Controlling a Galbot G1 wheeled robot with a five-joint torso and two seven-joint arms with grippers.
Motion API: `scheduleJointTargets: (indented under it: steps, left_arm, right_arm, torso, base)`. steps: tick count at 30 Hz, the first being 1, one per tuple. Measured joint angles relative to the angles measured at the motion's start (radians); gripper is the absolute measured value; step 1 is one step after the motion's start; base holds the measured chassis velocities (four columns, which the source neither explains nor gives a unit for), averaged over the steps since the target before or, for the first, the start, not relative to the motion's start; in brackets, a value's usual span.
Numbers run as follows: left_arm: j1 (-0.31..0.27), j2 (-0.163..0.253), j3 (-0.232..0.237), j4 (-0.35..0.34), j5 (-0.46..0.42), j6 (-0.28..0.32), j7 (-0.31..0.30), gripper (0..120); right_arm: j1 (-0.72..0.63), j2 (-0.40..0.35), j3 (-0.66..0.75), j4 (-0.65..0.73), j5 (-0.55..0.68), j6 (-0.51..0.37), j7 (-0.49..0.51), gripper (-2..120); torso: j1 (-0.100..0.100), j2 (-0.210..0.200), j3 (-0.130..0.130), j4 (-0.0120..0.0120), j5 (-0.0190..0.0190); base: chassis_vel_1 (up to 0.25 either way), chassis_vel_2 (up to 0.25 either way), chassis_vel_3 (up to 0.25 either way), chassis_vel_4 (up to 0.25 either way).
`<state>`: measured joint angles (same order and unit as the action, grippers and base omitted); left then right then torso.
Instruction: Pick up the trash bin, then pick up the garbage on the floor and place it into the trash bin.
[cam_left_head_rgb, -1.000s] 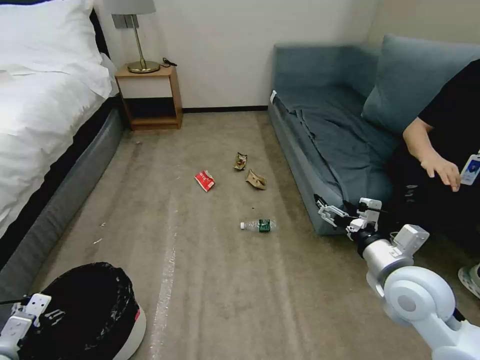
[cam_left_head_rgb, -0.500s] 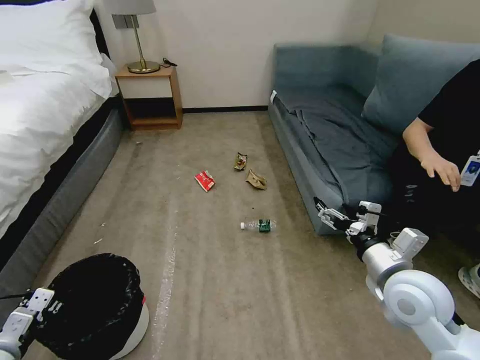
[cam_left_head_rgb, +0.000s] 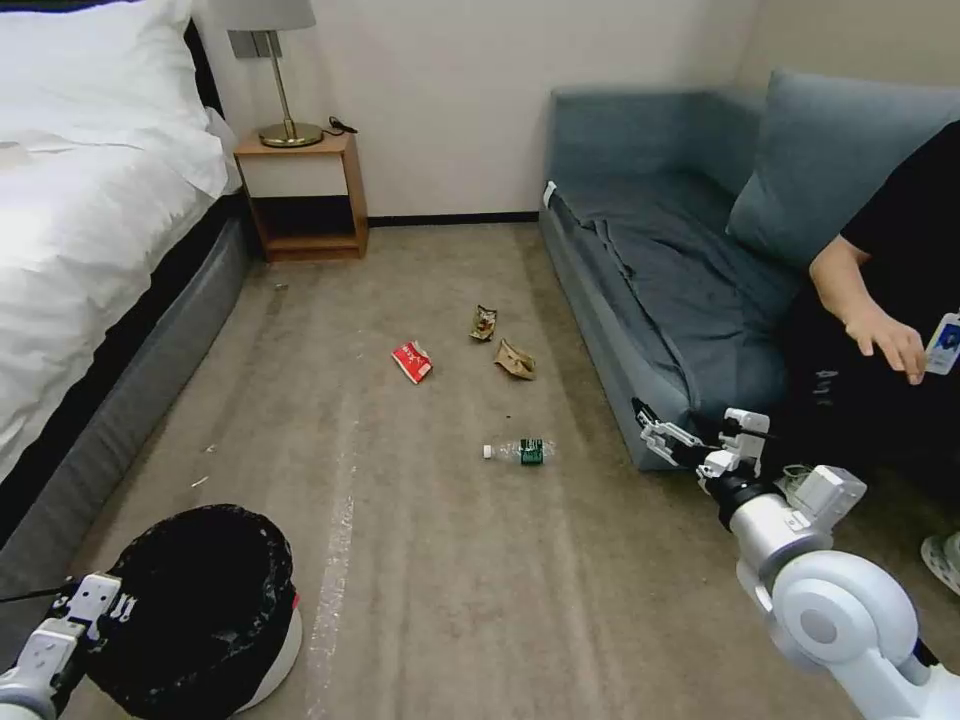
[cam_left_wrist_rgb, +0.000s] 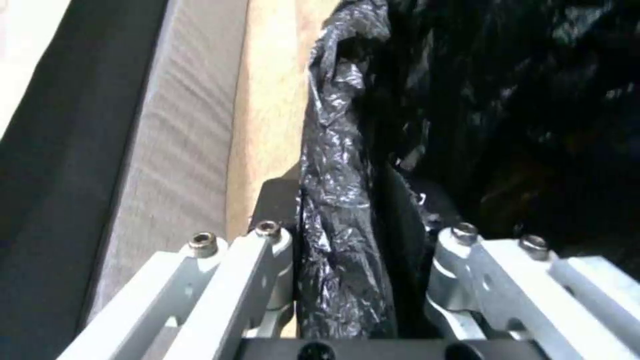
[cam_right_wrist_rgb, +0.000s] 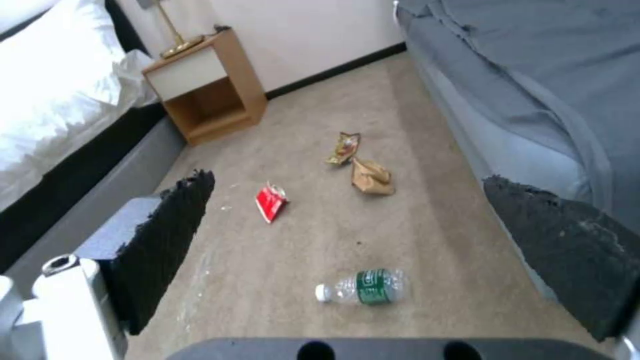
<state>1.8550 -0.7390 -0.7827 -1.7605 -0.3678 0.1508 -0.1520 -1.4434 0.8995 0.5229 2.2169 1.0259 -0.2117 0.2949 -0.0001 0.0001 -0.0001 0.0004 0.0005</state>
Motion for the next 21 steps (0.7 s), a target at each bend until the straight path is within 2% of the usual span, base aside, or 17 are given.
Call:
scheduleJointTargets:
  steps: [4, 6, 7, 9, 10, 12, 13, 14, 15, 16, 18, 19, 21]
  left_arm:
    - [-0.012, -0.01, 0.001, -0.03, -0.018, -0.001, 0.005, 23]
    - [-0.029, -0.041, -0.005, -0.079, -0.039, 0.0, 0.014, 18]
    - [-0.029, -0.041, -0.005, -0.079, -0.039, 0.0, 0.014, 18]
    - [-0.048, -0.086, -0.012, -0.115, -0.053, 0.008, 0.021, 15]
    - [-0.048, -0.086, -0.012, -0.115, -0.053, 0.008, 0.021, 15]
    - [-0.076, -0.124, -0.012, -0.135, -0.055, 0.015, 0.023, 11]
    - [-0.076, -0.124, -0.012, -0.135, -0.055, 0.015, 0.023, 11]
    - [-0.11, -0.147, -0.009, -0.148, -0.053, 0.018, 0.022, 8]
    - [-0.128, -0.152, -0.008, -0.156, -0.051, 0.021, 0.021, 8]
    - [-0.128, -0.152, -0.008, -0.156, -0.051, 0.021, 0.021, 8]
    - [-0.194, -0.156, -0.005, -0.174, -0.042, 0.033, 0.015, 6]
    - [-0.194, -0.156, -0.005, -0.174, -0.042, 0.033, 0.015, 6]
    - [-0.232, -0.151, -0.005, -0.183, -0.036, 0.039, 0.014, 6]
  right_arm:
    - [-0.011, 0.0, 0.005, 0.006, -0.004, 0.0, -0.003, 100]
    - [-0.02, 0.004, 0.012, 0.009, -0.008, 0.002, -0.009, 100]
    - [-0.02, 0.004, 0.012, 0.009, -0.008, 0.002, -0.009, 100]
    - [-0.032, 0.009, 0.02, 0.01, -0.018, 0.008, -0.021, 100]
    - [-0.032, 0.009, 0.02, 0.01, -0.018, 0.008, -0.021, 100]
    - [-0.045, 0.014, 0.025, 0.008, -0.032, 0.016, -0.032, 100]
    - [-0.045, 0.014, 0.025, 0.008, -0.032, 0.016, -0.032, 100]
    - [-0.059, 0.02, 0.029, 0.004, -0.045, 0.025, -0.044, 100]
    - [-0.065, 0.023, 0.032, 0.001, -0.052, 0.028, -0.049, 100]
    - [-0.065, 0.023, 0.032, 0.001, -0.052, 0.028, -0.049, 100]
    - [-0.086, 0.033, 0.039, -0.016, -0.092, 0.048, -0.077, 100]
    - [-0.086, 0.033, 0.039, -0.016, -0.092, 0.048, -0.077, 100]
    - [-0.096, 0.044, 0.039, -0.031, -0.118, 0.064, -0.091, 100]
  torso:
    - [0.0, 0.0, 0.0, -0.0005, -0.0005]
    - [0.0, 0.0, 0.0, -0.0006, -0.0009]
    - [0.0, 0.0, 0.0, -0.0006, -0.0009]
    - [0.0, 0.0, 0.0, -0.0005, -0.0011]
    - [0.0, 0.0, 0.0, -0.0005, -0.0011]
    - [0.0, 0.0, 0.0, -0.0003, -0.0015]
    - [0.0, 0.0, 0.0, -0.0003, -0.0015]
    - [0.0, 0.0, 0.0, -0.0007, -0.0026]
    - [0.0, 0.0, 0.0, -0.0012, -0.0021]
    - [0.0, 0.0, 0.0, -0.0012, -0.0021]
    - [0.0, 0.0, 0.0, -0.0007, -0.0012]
    - [0.0, 0.0, 0.0, -0.0007, -0.0012]
    - [0.0, 0.0, 0.0, -0.0005, -0.0006]
  base:
    - [0.0, 0.0, 0.0, 0.0]
    - [0.0, 0.0, 0.0, 0.0]
    - [0.0, 0.0, 0.0, 0.0]
    - [0.0, 0.0, 0.0, 0.0]
    - [0.0, 0.0, 0.0, 0.0]
    - [0.0, 0.0, 0.0, 0.0]
    - [0.0, 0.0, 0.0, 0.0]
    - [0.0, 0.0, 0.0, 0.0]
    - [0.0, 0.0, 0.0, 0.0]
    - [0.0, 0.0, 0.0, 0.0]
    - [0.0, 0.0, 0.0, 0.0]
    - [0.0, 0.0, 0.0, 0.0]
    - [0.0, 0.0, 0.0, 0.0]
